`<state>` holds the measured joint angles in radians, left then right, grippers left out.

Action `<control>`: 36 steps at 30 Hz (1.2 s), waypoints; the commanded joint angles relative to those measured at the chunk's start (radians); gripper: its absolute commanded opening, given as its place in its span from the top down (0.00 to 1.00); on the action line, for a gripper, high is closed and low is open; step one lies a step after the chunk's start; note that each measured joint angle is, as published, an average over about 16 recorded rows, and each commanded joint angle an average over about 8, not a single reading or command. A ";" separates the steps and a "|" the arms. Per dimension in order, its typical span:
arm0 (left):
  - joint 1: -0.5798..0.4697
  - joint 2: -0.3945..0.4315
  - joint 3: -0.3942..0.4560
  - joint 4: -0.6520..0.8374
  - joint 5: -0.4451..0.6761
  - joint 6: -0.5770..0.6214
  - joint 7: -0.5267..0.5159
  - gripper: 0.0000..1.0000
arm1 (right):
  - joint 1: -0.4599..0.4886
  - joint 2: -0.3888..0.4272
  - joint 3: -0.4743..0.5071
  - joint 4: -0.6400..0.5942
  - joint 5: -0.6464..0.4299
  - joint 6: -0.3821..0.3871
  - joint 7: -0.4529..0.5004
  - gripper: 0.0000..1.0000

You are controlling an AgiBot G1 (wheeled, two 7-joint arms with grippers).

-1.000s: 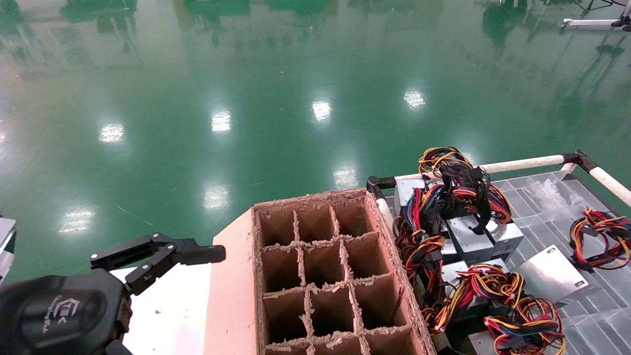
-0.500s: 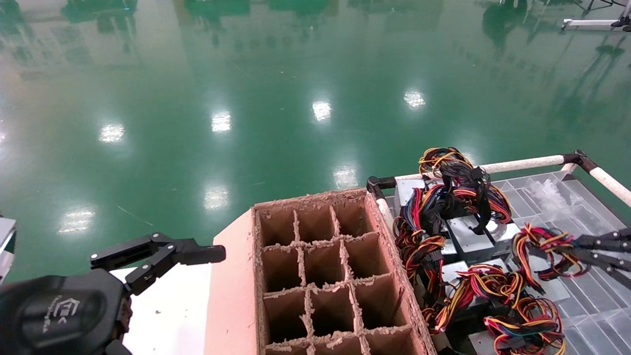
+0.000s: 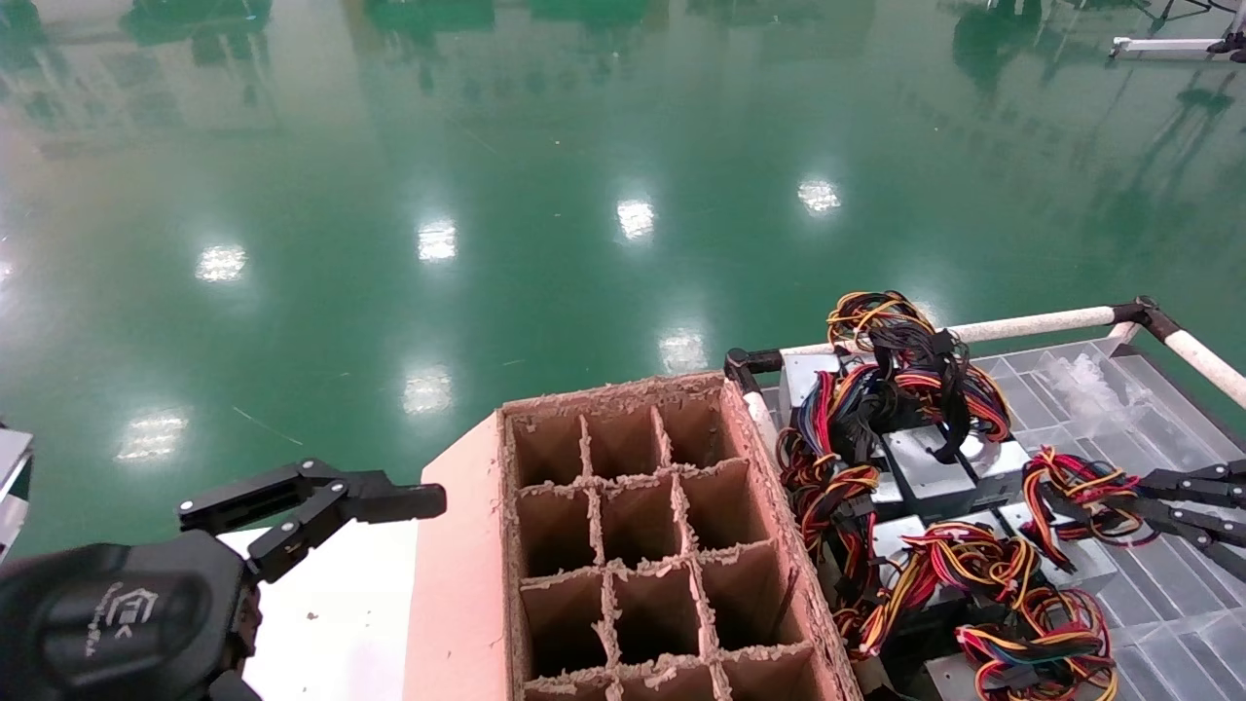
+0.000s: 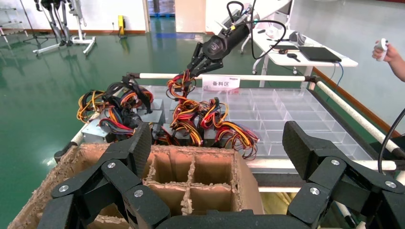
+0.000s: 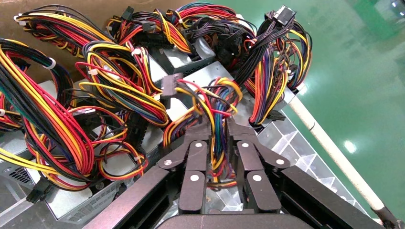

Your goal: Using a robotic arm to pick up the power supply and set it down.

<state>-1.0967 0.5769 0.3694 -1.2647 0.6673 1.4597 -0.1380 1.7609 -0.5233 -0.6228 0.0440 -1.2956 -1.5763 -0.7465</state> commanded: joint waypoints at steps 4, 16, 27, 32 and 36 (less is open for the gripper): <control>0.000 0.000 0.000 0.000 0.000 0.000 0.000 0.00 | 0.000 0.000 0.001 0.001 0.001 0.003 0.000 0.00; 0.000 0.000 0.000 0.000 0.000 0.000 0.000 0.00 | 0.019 -0.017 0.016 0.100 0.096 -0.035 0.303 0.00; 0.000 0.000 0.000 0.001 0.000 0.000 0.000 0.00 | -0.067 -0.011 0.038 0.270 0.209 -0.031 0.555 0.00; 0.000 0.000 0.000 0.001 0.000 0.000 0.000 0.00 | -0.122 -0.018 0.065 0.356 0.240 -0.021 0.589 0.00; 0.000 0.000 0.000 0.001 -0.001 0.000 0.000 0.00 | -0.167 -0.023 0.087 0.426 0.266 -0.013 0.616 0.00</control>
<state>-1.0968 0.5768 0.3696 -1.2639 0.6668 1.4595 -0.1376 1.5948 -0.5468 -0.5361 0.4692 -1.0299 -1.5892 -0.1307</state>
